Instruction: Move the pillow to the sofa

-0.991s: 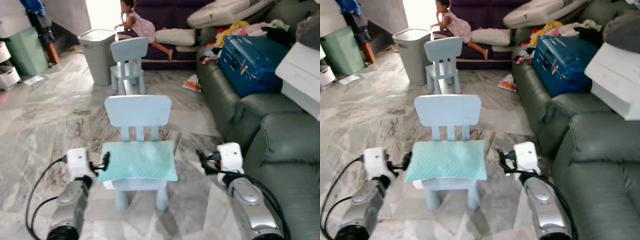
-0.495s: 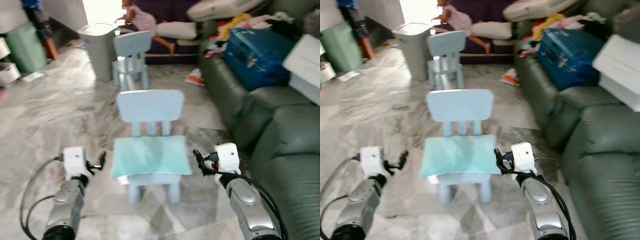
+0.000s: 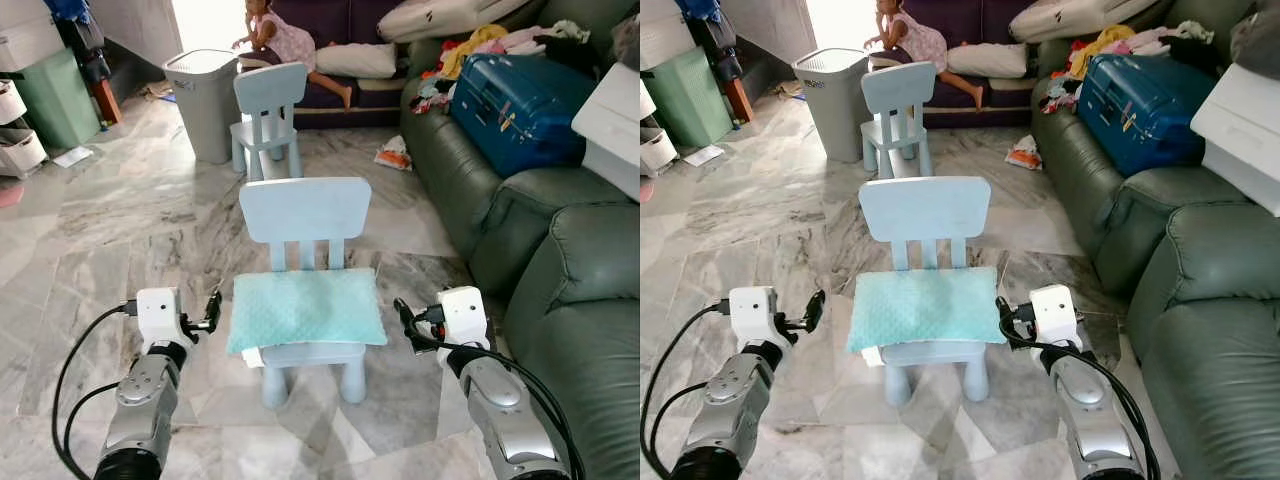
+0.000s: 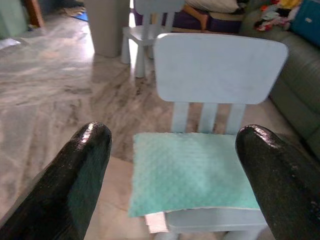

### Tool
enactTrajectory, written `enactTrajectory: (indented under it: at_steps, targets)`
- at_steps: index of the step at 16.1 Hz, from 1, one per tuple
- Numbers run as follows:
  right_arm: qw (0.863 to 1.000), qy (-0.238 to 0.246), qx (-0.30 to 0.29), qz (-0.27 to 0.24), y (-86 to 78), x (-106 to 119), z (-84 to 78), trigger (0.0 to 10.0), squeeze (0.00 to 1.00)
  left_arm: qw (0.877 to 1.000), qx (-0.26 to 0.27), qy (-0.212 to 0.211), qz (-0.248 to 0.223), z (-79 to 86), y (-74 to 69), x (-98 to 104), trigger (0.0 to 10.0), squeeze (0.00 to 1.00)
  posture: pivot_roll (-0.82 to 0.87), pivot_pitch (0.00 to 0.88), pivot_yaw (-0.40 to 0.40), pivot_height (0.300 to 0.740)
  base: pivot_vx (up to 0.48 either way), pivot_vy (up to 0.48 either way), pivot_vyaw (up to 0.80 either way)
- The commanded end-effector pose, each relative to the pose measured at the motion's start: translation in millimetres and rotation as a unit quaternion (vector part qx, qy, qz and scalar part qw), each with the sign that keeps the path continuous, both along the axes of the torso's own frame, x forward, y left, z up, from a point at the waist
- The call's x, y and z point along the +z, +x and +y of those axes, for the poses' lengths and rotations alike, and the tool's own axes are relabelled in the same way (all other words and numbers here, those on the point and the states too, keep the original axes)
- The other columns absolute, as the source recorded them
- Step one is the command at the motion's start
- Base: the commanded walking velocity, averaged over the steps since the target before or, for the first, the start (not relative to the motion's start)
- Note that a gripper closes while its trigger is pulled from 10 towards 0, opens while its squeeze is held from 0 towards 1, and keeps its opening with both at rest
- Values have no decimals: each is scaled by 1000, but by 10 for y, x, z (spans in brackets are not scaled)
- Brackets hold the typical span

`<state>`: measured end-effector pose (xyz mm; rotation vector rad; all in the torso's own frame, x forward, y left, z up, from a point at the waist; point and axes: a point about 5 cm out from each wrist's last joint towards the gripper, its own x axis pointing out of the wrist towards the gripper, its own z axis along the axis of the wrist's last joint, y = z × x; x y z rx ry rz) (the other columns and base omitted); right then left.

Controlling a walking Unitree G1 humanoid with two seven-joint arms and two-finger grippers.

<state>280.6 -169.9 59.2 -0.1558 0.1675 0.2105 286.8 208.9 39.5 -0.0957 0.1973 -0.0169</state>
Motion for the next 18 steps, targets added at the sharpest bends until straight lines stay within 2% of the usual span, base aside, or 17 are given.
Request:
enactTrajectory:
  at_steps: [1,18]
  targets:
    - [1000,0,-5,-8,14,48,-17,10000,0,1000,-6,-11,-7,-5,23,40,10000,0,-138,0,24,740,307,0,0]
    - [1000,-2,-2,-6,22,40,-20,10000,0,1000,-18,-20,-7,-4,1,18,10000,0,-135,0,22,740,444,0,0]
